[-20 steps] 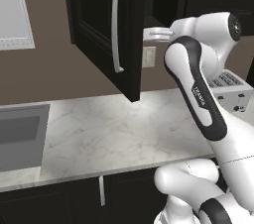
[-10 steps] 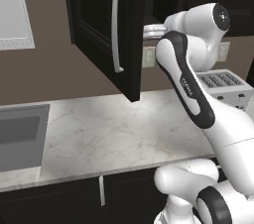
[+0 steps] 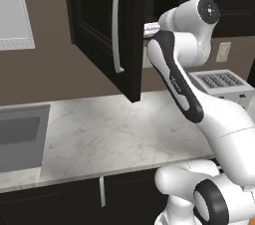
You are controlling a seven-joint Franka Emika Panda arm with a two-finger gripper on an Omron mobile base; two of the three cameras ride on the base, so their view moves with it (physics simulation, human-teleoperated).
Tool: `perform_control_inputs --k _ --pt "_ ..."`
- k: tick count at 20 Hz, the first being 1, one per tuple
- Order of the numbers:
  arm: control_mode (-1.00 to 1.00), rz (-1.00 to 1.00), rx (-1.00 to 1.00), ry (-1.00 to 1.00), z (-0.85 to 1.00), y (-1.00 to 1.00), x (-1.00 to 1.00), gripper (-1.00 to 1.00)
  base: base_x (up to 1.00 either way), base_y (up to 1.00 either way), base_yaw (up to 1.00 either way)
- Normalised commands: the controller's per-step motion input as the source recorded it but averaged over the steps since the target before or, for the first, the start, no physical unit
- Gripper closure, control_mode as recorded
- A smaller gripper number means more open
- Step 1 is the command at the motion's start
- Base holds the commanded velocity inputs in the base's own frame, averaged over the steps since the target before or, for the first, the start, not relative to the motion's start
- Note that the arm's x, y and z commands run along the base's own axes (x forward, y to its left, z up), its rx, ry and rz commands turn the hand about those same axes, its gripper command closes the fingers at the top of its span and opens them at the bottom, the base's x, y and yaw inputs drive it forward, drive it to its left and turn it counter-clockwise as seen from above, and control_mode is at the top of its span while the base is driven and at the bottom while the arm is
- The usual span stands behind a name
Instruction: Open the cabinet and move the ladle to the pot. Then close the cabinet.
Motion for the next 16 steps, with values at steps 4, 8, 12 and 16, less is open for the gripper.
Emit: perform_control_inputs --k 4,8,12,16 --pt "-1.00 -0.10 -0.06 0.00 0.01 0.00 0.18 -1.00 0.00 0.00 0.00" --pt "-1.00 -0.09 -0.03 0.00 0.00 0.00 0.25 -1.00 0.00 0.00 0.00" --pt "-1.00 -0.07 0.00 0.00 0.00 0.00 0.28 -1.00 0.00 0.00 0.00" --pt "-1.00 -0.06 0.00 0.00 0.00 0.00 0.25 -1.00 0.00 0.00 0.00"
